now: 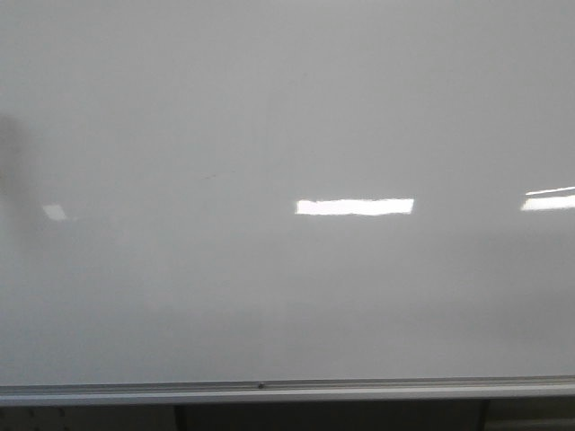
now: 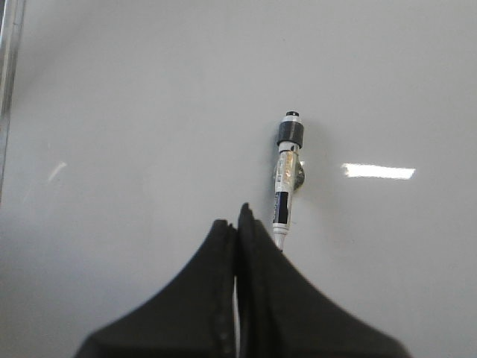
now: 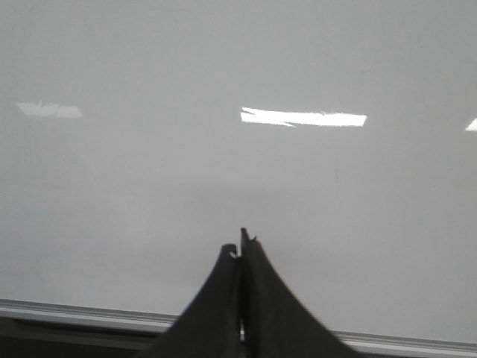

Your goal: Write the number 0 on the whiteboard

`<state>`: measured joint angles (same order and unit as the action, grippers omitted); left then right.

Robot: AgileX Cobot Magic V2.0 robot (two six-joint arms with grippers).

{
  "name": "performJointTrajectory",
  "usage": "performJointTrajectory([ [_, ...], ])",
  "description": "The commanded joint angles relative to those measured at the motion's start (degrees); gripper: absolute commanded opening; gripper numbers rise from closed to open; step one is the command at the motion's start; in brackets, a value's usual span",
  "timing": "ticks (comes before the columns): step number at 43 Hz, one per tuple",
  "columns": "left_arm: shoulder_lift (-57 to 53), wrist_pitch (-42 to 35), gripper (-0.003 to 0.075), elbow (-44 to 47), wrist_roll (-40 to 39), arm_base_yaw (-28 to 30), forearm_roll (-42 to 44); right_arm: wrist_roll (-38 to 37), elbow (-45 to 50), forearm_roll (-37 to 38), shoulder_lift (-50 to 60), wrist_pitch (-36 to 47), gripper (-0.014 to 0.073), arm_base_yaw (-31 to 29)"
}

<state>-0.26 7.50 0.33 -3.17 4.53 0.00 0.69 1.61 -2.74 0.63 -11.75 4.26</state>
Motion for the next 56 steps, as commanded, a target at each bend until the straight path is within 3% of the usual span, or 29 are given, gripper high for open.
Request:
performJointTrajectory([
  [1, -1.0, -4.9, -0.002, 1.4, -0.6, -0.1, -0.6, 0.7, 0.0, 0.6, 0.9, 4.9, -0.0069, 0.0],
  [24, -1.0, -5.1, -0.002, 1.4, -0.6, -0.1, -0.6, 0.7, 0.0, 0.6, 0.9, 5.0, -0.0069, 0.0],
  [32, -1.0, -7.5, -0.002, 1.4, -0.6, -0.1, -0.6, 0.7, 0.0, 0.6, 0.9, 8.6, -0.0069, 0.0],
  [37, -1.0, -10.7, -0.002, 1.4, -0.4, -0.1, 0.0, 0.7, -0.5, 0.6, 0.9, 10.9, -0.0069, 0.0],
  [46, -1.0, -24.9, -0.0019, -0.4, -0.4, -0.1, 0.0, 0.7, -9.1, 0.6, 0.7, 7.3, -0.0067, 0.0],
  [49, -0.8, -23.0, -0.0019, -3.9, -0.4, -0.1, 0.3, 0.7, -13.7, 0.6, -0.1, 3.4, -0.0067, 0.0],
  [56, 3.5, -5.6, -0.0019, -15.2, -0.4, -0.1, 1.1, 0.7, -25.4, 0.5, -6.6, -6.5, -0.0066, 0.0],
])
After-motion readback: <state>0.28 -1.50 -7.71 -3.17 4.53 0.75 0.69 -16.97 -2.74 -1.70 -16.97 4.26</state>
